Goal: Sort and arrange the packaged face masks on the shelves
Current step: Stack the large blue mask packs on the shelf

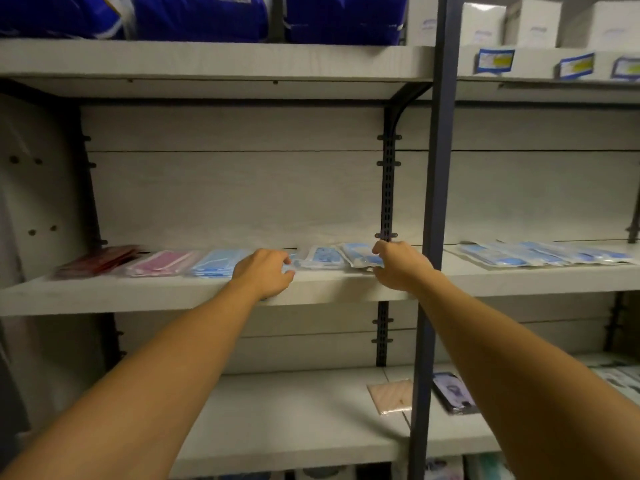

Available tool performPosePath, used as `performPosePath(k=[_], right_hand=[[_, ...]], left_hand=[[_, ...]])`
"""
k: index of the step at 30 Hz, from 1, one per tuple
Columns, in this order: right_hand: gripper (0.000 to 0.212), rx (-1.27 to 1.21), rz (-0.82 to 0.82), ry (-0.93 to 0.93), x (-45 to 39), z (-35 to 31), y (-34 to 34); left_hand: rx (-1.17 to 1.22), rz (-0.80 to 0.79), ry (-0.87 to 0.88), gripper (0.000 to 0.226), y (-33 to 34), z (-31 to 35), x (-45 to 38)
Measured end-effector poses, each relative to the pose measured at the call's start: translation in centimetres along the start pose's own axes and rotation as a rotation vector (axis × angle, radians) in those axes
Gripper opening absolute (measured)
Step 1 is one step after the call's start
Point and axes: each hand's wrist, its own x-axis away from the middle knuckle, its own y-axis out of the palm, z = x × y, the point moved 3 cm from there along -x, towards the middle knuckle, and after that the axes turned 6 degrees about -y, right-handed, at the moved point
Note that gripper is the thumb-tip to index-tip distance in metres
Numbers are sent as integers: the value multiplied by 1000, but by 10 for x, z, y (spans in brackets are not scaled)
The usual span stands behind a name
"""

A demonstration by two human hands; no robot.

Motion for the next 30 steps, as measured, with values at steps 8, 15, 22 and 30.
performPosePath(k=[8,15,22,30], right_hand=[[35,44,-22,72,58,21,-21],[34,105,-50,133,86,72,-44],[37,144,-69,184,110,148,-67],[36,165,-92,232,126,250,-87]], left_hand=[[35,-34,111,41,4,51,30],[12,-45,263,38,2,129,36],[0,-116,426,32,14,219,40],[82,-236,489,23,31,319,32]])
